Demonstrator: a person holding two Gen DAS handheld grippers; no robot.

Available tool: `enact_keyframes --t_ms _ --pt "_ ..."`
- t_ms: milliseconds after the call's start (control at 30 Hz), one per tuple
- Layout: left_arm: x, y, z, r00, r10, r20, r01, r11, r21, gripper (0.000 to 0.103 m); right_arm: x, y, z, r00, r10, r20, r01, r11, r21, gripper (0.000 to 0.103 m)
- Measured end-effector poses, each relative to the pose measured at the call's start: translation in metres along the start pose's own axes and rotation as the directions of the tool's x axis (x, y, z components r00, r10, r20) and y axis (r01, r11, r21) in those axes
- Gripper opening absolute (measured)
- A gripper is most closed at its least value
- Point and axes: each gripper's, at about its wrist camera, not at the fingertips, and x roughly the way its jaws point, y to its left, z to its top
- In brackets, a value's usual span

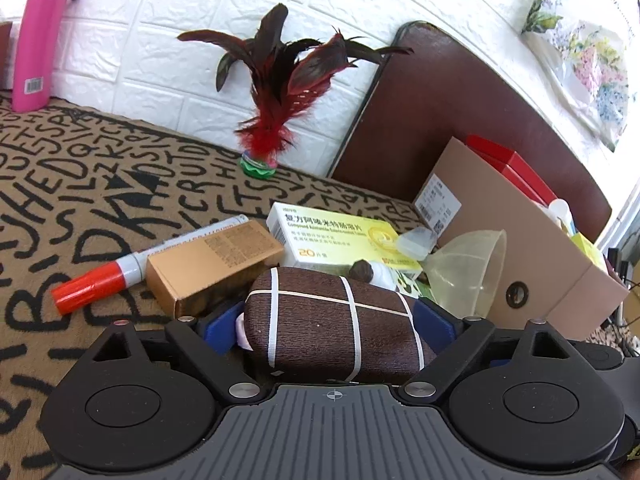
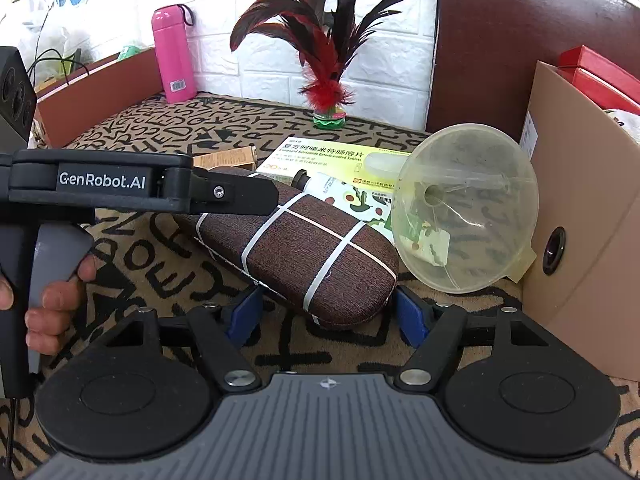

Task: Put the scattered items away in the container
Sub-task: 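Close the left tool on the brown striped glasses case and lift it, then carry the glasses case over the cardboard box and lower it in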

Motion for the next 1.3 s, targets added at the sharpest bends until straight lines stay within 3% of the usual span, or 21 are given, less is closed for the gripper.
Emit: enact_keyframes --t_ms 333,700,800,900,1067,1300 --pt "-0.028 -0.052 -0.046 0.997 -0.031 -0.065 0.035 0.997 0.069 0.096 -0.048 -0.01 -0.035 0.999 0.016 -0.04 -0.016 1.0 -0.005 0.075" --pt "-0.04 -0.133 -0.098 0.98 -0.121 -0.158 0.146 0.976 0.161 0.099 -0.12 -0.045 -0.09 0.996 -0.076 -0.052 0.078 0.996 0.038 0.078" --pt "-0.039 -0.144 -0.102 0.978 -0.122 -0.171 0.155 0.968 0.195 0.1 -0.134 -0.058 -0.102 0.995 -0.094 -0.042 0.097 0.992 0.08 0.077" --pt "-0.039 -0.142 -0.1 0.978 -0.115 -0.172 0.144 0.976 0.166 0.1 -0.141 -0.065 -0.109 0.995 -0.094 -0.025 0.096 0.99 0.107 0.077" --pt "-0.037 -0.138 -0.095 0.977 -0.112 -0.179 0.135 0.984 0.119 0.1 -0.14 -0.069 -0.112 0.996 -0.084 -0.004 0.084 0.992 0.091 0.077" --pt "-0.026 -0.149 -0.096 0.979 -0.084 -0.186 0.117 0.977 0.176 0.101 -0.13 -0.068 -0.11 0.998 -0.058 0.018 0.057 0.997 0.047 0.081"
